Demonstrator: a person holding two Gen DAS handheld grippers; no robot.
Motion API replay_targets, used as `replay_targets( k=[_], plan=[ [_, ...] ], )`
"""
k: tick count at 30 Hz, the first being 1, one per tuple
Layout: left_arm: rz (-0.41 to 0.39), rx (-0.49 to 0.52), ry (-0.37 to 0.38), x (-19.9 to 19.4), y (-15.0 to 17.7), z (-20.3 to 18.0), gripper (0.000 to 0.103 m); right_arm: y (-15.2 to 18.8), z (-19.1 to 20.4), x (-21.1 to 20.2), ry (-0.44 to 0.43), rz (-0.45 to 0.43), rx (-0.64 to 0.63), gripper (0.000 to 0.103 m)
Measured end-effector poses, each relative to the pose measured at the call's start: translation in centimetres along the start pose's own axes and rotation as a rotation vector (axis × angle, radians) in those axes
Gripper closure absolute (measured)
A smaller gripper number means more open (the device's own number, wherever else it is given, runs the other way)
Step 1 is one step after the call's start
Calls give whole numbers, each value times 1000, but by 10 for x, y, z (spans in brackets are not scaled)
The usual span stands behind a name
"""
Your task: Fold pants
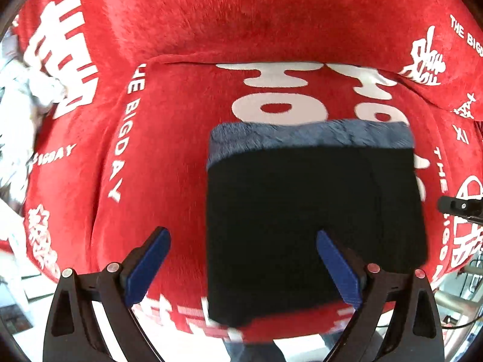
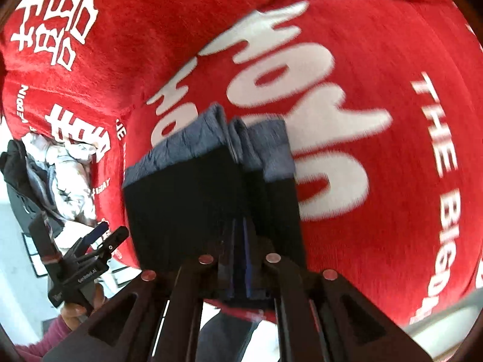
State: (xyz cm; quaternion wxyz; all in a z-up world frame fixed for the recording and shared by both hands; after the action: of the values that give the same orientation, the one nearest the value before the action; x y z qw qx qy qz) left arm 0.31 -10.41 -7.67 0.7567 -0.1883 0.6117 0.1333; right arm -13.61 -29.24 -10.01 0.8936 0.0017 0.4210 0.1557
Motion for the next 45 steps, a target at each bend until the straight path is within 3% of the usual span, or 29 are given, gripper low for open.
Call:
replay_targets(
  k=[3,5,6,7,9,13,19,24,30,45],
  plan=[
    [5,-32,-36,-23,12,-3,5,16,7,-15,-1,20,-27,86],
    [9,-59,-68,-40,22,-3,5,24,11,-24,17,29,-43,68],
    [10,-71,-67,-47,25,-4,5,28,13,-29,30,34,-51,51],
    [10,-80,-59,-53,28,-6,5,32,16,-33,37,37,-59,42],
    [13,-87,-47,-64,33,-10,1,41,25,-43,52,39,-91,40],
    [3,-53,-54,-76,39,-14,1,55,40,-57,95,15,-140,23],
    [-27,-3,-27,-86,48,-9,1,69,49,-67,227,-94,-170,20],
    [-44,-1,-61,-102,55,9,1,85,82,-77,288,-143,-242,18],
    [-60,-15,-49,-119,57,21,1,98,113,-83,302,-118,-234,18],
    [-94,-56,-22,-144,47,34,1,102,132,-87,451,-109,-282,18]
  ],
)
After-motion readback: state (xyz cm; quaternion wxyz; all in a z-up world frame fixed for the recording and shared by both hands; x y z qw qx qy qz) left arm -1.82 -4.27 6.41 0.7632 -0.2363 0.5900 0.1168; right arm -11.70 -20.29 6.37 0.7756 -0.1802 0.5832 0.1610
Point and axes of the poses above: each gripper's, at about its wrist camera, not at the fingertips, and x roughly the way its jaws point, z to its left, y to its underside, the point moved 10 cm from there along x, roughly the way its jaws point, and after that the axes turned 7 degrees about -y, right-handed, at the moved point
